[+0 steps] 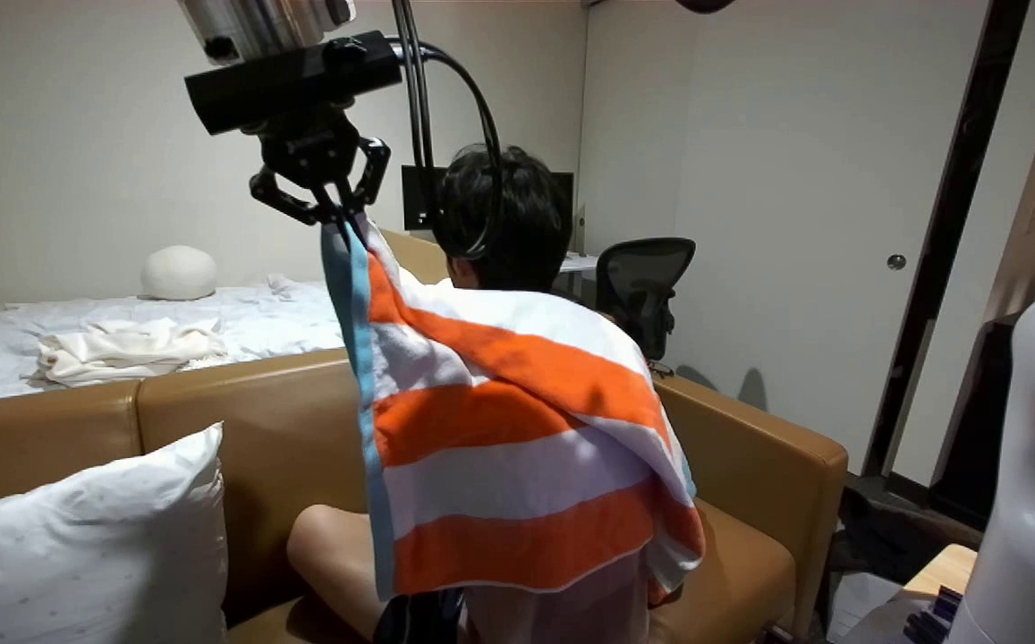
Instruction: Place the striped towel over the man's shoulders
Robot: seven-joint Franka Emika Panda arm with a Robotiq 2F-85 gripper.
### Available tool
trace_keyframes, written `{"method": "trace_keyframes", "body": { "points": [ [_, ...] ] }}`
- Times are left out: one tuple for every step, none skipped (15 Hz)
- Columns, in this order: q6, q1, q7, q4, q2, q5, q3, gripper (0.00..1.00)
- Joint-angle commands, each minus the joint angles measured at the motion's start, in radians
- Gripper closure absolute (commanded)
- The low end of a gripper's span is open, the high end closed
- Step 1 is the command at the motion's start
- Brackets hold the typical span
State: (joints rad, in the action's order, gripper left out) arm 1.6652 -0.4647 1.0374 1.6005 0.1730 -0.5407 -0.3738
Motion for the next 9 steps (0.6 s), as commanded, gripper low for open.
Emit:
{"method": "trace_keyframes", "body": {
  "points": [
    [-0.004, -0.014, -0.002, -0.008, 0.004, 0.001, 0.013, 0.95],
    [-0.008, -0.014, 0.001, -0.009, 0.004, 0.003, 0.013, 0.99],
    [-0.023, -0.014, 0.004, -0.013, 0.006, 0.015, 0.013, 0.99],
    [-0.032, -0.014, 0.008, -0.017, 0.008, 0.024, 0.013, 0.99],
    [-0.044, -0.015, 0.016, -0.020, 0.010, 0.029, 0.014, 0.99],
    [-0.063, -0.015, 0.019, -0.025, 0.014, 0.044, 0.013, 0.99],
    [-0.085, -0.017, 0.024, -0.032, 0.018, 0.057, 0.013, 0.99],
    [-0.106, -0.017, 0.034, -0.039, 0.021, 0.078, 0.014, 0.99],
    [-0.128, -0.017, 0.050, -0.046, 0.025, 0.096, 0.015, 0.99]
  ]
}}
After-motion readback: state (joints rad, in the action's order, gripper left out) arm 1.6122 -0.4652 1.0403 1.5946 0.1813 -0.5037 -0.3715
